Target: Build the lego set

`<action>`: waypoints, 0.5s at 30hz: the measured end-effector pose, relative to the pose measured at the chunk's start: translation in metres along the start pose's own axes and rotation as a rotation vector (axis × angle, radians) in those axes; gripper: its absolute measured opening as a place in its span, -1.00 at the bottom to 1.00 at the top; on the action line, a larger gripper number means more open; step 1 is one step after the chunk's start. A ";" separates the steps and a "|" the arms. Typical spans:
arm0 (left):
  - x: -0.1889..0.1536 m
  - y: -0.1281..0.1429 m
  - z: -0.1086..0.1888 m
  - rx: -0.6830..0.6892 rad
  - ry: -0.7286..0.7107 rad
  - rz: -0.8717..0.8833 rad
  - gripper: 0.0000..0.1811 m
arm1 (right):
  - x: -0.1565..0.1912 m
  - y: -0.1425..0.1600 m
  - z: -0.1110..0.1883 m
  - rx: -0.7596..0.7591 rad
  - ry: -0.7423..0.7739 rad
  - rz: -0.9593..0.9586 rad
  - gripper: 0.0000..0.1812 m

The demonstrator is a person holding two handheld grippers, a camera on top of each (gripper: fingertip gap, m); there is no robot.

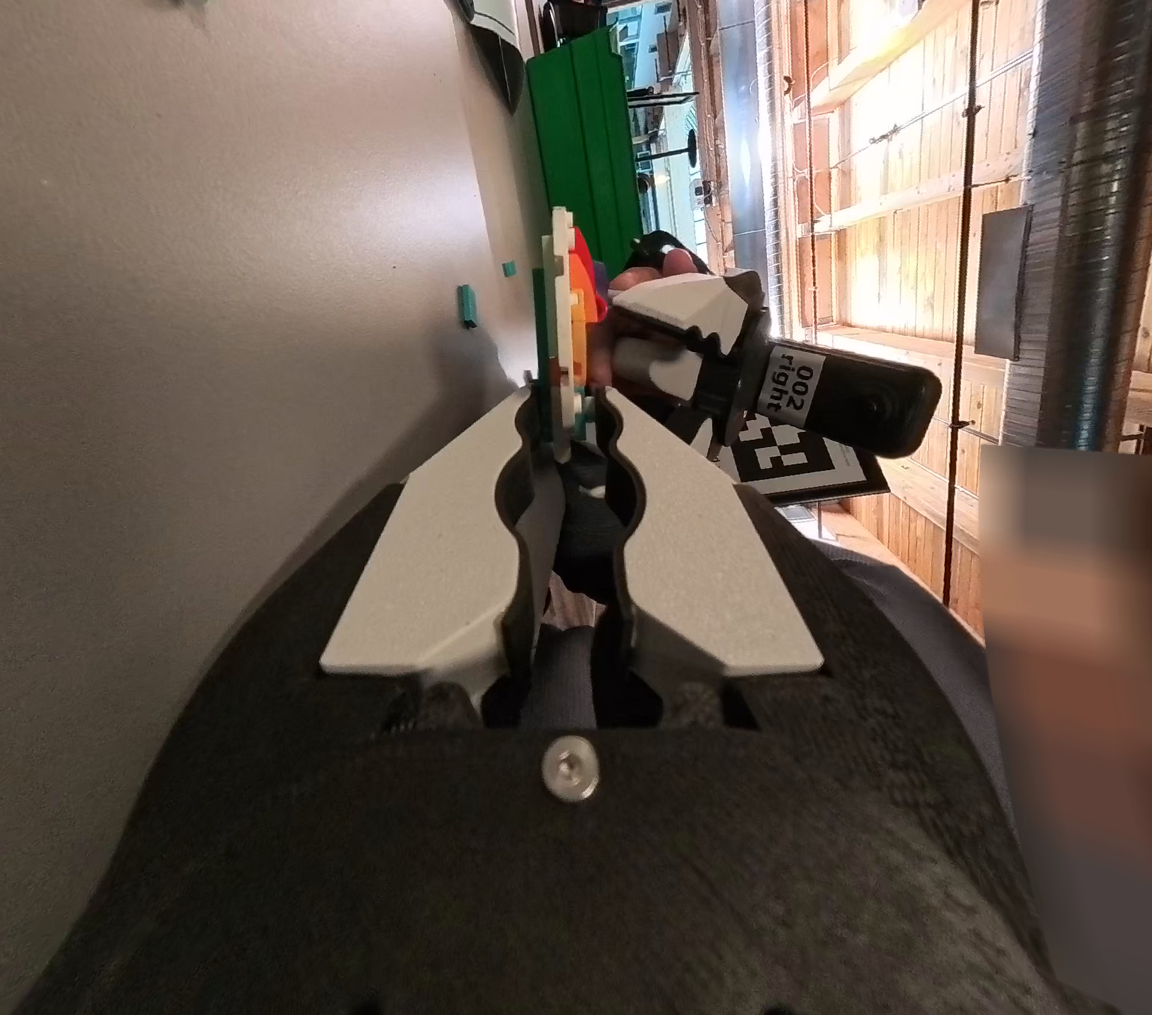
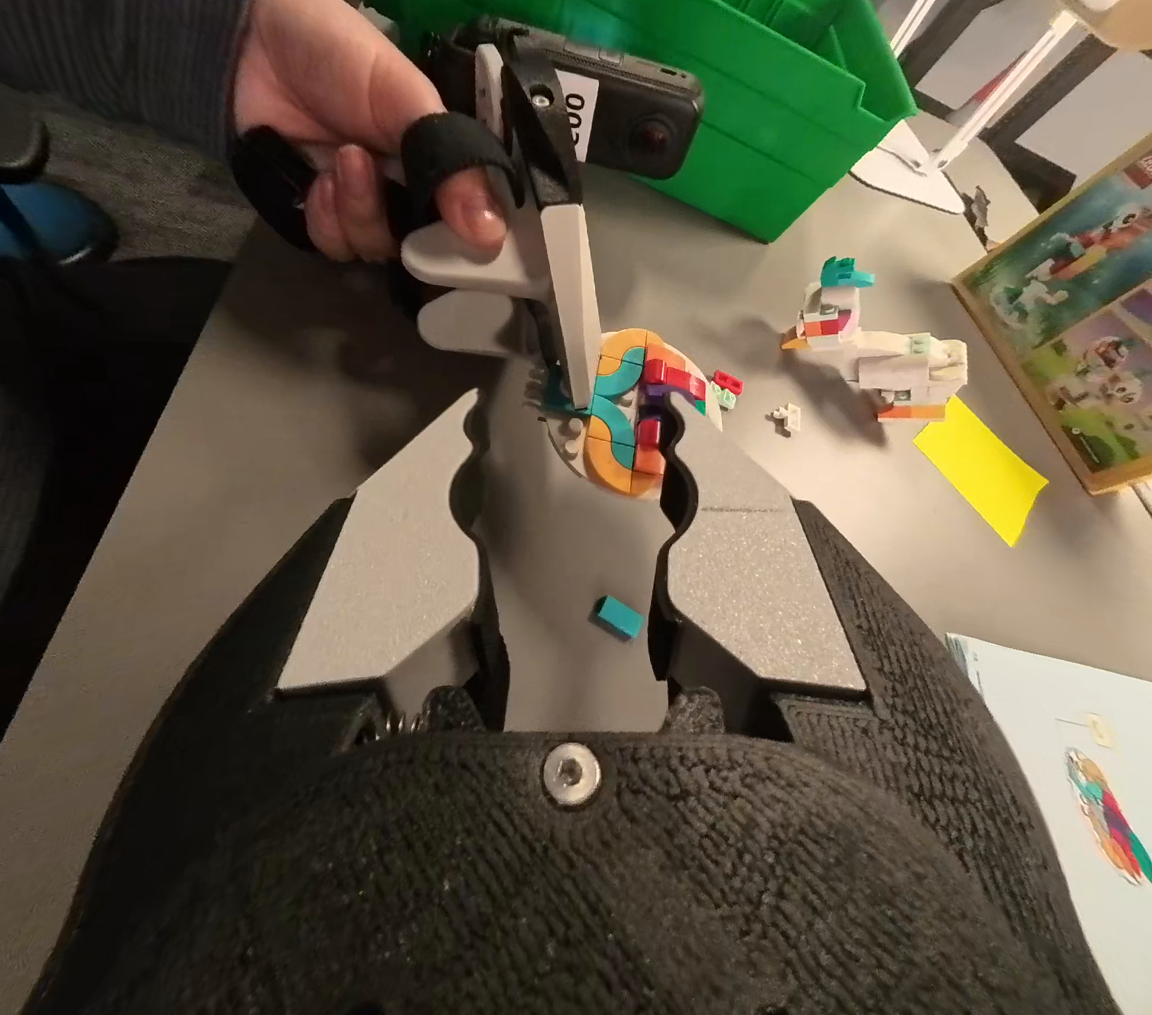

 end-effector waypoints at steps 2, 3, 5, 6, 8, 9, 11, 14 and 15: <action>0.000 0.000 0.000 0.002 -0.003 -0.001 -0.84 | 0.001 0.000 0.000 0.008 0.003 0.010 -0.44; 0.000 0.000 0.000 0.004 -0.005 -0.001 -0.84 | 0.001 0.001 -0.001 0.016 0.008 0.013 -0.45; 0.000 0.000 -0.001 0.008 -0.008 -0.003 -0.84 | 0.001 0.002 -0.003 0.028 0.013 0.010 -0.44; 0.000 0.000 -0.001 0.008 -0.009 -0.003 -0.84 | 0.000 0.002 -0.004 0.029 0.011 0.004 -0.44; 0.000 0.000 -0.001 0.005 -0.011 -0.003 -0.84 | 0.000 0.003 -0.005 0.025 0.003 -0.007 -0.43; 0.000 0.000 -0.001 0.006 -0.011 -0.004 -0.84 | 0.000 0.002 -0.004 0.022 0.005 -0.005 -0.43; 0.000 0.001 -0.001 0.010 -0.013 -0.005 -0.84 | -0.001 0.001 -0.002 0.013 0.013 0.001 -0.43; 0.000 0.001 -0.002 0.014 -0.014 -0.006 -0.84 | -0.004 0.002 -0.001 0.030 0.022 -0.016 -0.43; 0.000 0.001 -0.002 0.015 -0.015 -0.007 -0.84 | -0.004 0.003 -0.001 0.038 0.018 -0.023 -0.43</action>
Point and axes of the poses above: each gripper's, where its closed fingertips meet, z back along the fingers, y out of its underside, x = y × z across the jaws, the point moved 8 cm from there along z, back along the fingers, and after that the axes turned 9 degrees about -z, right-handed, at the moved point
